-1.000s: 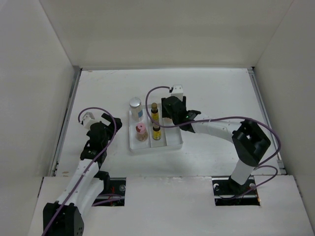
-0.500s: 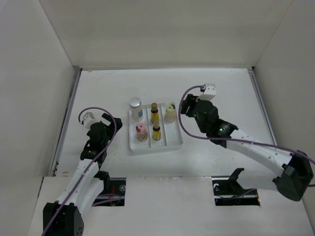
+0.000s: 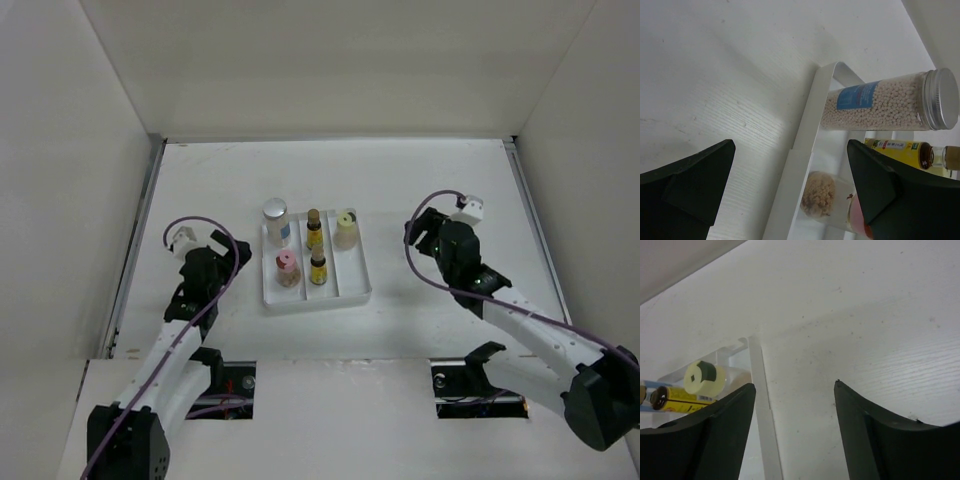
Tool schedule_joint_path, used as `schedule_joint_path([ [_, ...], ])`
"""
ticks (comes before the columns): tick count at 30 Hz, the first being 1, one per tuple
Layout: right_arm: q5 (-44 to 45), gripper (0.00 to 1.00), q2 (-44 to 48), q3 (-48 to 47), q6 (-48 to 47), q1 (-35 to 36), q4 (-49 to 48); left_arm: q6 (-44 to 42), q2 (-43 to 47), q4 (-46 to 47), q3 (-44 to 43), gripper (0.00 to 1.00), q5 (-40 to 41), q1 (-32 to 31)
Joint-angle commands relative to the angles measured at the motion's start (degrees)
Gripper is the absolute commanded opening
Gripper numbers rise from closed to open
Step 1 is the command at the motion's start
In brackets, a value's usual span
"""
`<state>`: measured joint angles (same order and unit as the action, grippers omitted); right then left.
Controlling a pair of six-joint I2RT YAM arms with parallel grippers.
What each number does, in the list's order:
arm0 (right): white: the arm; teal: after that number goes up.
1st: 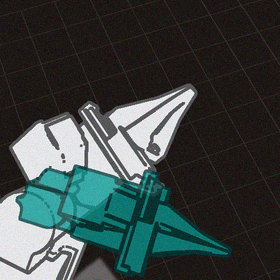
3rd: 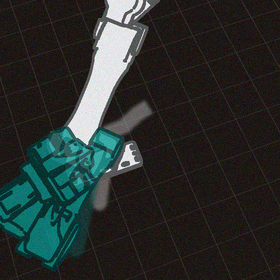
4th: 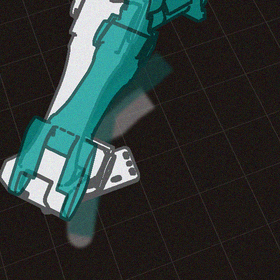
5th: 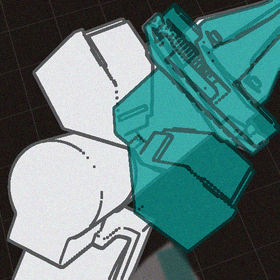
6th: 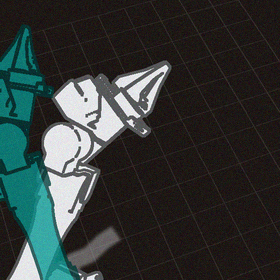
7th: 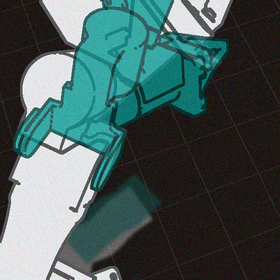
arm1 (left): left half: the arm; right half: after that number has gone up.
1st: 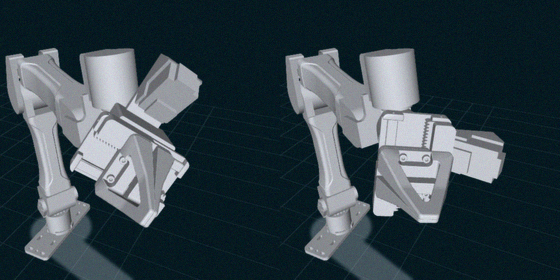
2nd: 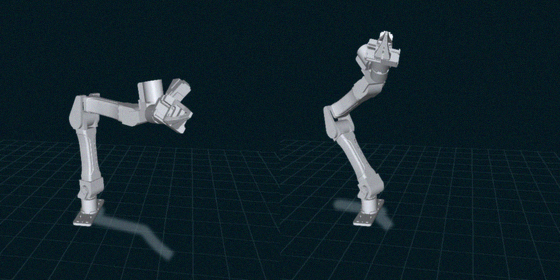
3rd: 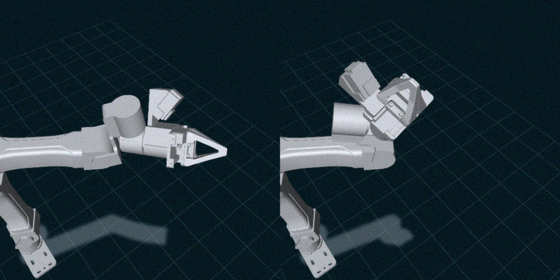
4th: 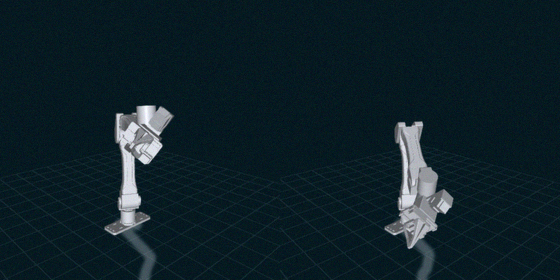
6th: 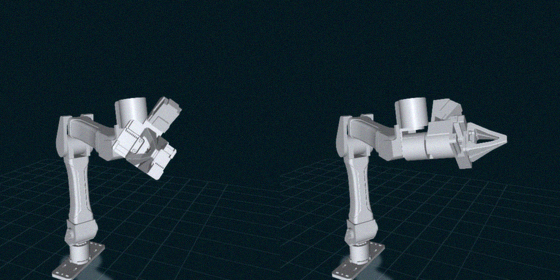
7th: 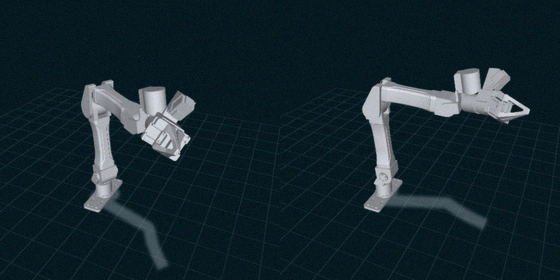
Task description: Organize the condiment bottles
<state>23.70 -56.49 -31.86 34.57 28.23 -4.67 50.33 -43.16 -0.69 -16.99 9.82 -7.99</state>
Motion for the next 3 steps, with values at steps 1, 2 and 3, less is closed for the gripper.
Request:
schedule_joint_path([
  [1, -3.1, 0.75, -0.3, -1.3, -0.6, 0.2, -3.1, -2.2, -1.2, 1.5, -3.3, 1.00, -0.2, -0.8],
  [2, -3.1, 0.77, -0.6, -1.8, -1.8, 0.6, -3.1, -2.4, -1.3, 1.7, -3.1, 1.00, 0.1, -0.8],
  [3, -3.2, 0.78, -0.9, -2.4, -2.9, 1.1, -3.1, -2.5, -1.4, 1.8, -3.0, 1.00, 0.2, -0.8],
])
